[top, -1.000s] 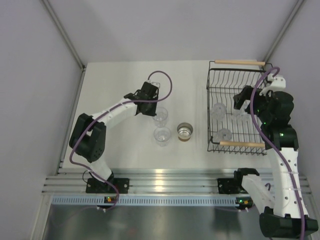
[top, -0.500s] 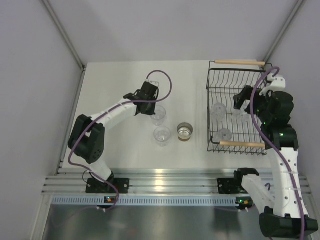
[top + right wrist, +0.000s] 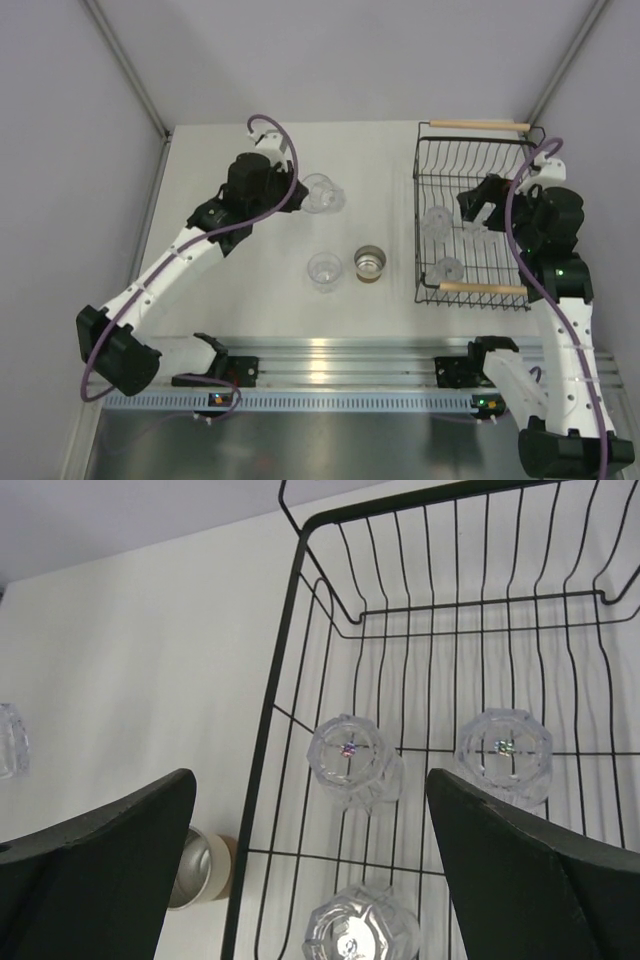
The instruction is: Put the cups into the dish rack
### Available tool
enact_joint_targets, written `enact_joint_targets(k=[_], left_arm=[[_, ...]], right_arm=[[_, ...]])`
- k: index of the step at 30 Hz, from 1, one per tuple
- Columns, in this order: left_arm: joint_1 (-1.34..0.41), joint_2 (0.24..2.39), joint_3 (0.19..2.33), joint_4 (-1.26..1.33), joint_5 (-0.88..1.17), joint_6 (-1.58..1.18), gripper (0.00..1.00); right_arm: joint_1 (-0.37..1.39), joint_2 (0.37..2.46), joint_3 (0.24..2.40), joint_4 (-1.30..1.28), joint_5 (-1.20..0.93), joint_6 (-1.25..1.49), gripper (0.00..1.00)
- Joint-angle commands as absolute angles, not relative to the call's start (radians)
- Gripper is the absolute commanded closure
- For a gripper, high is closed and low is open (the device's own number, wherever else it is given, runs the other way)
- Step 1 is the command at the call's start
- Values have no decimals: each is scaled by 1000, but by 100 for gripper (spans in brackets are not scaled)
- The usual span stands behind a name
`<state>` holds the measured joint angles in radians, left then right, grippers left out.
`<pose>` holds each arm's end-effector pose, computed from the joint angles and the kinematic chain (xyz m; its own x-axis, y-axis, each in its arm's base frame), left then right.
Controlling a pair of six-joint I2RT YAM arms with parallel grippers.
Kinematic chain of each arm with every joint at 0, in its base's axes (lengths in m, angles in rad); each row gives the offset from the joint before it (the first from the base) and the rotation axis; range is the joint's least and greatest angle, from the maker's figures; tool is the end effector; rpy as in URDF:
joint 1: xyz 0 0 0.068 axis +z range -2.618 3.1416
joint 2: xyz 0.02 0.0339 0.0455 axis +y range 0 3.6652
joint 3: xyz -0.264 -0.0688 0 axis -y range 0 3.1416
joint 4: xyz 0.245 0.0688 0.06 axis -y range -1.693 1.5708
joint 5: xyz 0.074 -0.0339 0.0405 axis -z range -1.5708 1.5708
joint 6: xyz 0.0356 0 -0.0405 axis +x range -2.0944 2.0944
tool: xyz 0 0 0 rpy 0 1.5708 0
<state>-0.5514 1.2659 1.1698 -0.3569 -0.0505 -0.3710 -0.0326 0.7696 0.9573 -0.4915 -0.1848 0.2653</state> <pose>0.2470 -0.1498 0.3536 -0.5231 -0.1034 -0.8460 0.3164 0.8981 -0.3054 0.1640 0.0012 0.3693 -0.3261 0.2685 -0.9064 -0.0598 0.9510 0.3032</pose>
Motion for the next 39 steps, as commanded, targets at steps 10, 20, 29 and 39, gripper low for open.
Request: enact_joint_targets(k=[10, 20, 29, 39], left_arm=[[-548, 1200, 1060, 150, 469, -739, 100], [-571, 1232, 943, 629, 629, -1078, 100], [-637, 1302, 948, 825, 601, -1175, 100], [-672, 1338, 976, 900, 569, -1201, 100]], right_arm=[[-23, 644, 858, -146, -481, 442, 1], [-21, 609, 667, 385, -739, 846, 1], [-20, 637, 537, 932, -811, 1181, 1], [-17, 698, 492, 1175, -830, 1324, 0]])
